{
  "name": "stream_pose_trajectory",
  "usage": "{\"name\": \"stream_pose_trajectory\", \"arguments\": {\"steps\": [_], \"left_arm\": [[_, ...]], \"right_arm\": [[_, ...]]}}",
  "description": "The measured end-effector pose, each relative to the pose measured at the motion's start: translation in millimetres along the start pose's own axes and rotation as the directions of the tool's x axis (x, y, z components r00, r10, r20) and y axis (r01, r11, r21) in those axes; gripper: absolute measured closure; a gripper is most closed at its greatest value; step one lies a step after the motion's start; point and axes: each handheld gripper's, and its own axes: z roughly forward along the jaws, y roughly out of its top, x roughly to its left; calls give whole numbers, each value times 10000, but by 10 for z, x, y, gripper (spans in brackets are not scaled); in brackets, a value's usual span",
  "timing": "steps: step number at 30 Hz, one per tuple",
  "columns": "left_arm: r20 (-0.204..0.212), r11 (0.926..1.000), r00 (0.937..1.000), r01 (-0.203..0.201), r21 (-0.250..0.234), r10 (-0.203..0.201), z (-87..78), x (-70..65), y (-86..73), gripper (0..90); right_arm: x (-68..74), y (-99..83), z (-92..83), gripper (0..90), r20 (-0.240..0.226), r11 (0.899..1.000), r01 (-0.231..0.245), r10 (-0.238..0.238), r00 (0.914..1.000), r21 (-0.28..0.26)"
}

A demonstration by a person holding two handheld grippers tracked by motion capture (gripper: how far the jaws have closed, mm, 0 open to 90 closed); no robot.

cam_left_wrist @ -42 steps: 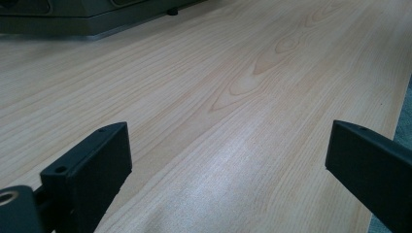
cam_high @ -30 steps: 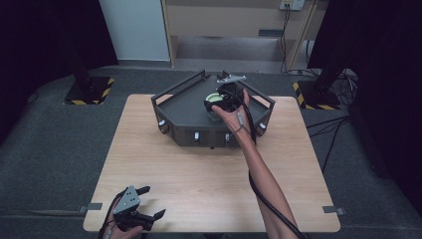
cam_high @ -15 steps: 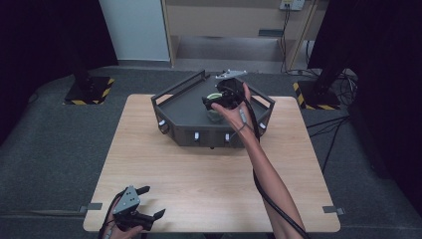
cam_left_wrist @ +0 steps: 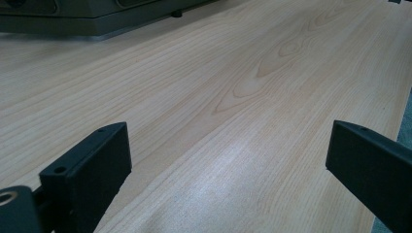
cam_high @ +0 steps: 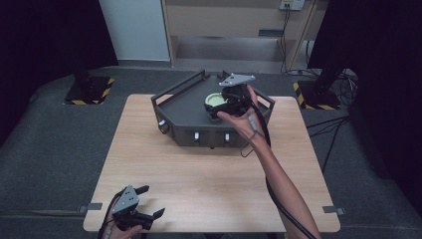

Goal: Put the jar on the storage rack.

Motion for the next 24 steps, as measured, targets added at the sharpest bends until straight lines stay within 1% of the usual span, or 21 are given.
{"name": "stream_pose_trajectory", "arguments": {"steps": [7,11,18,24], "left_arm": [[-30,10000,10000,35,-49,-36,-2,6,-1,13],[-47,10000,10000,55,-58,-55,-4,7,-2,14],[-85,9999,9999,69,-75,-69,-8,11,-2,13],[-92,9999,9999,81,-73,-82,-6,15,-3,13]], "right_arm": [[68,-79,-199,32,-128,9994,353,-354,9993,-68],[121,-123,-321,33,-199,9984,527,-531,9984,-199],[182,-257,-486,34,-377,9976,599,-611,9974,-336],[228,-435,-586,34,-482,9977,577,-594,9971,-368]]}}
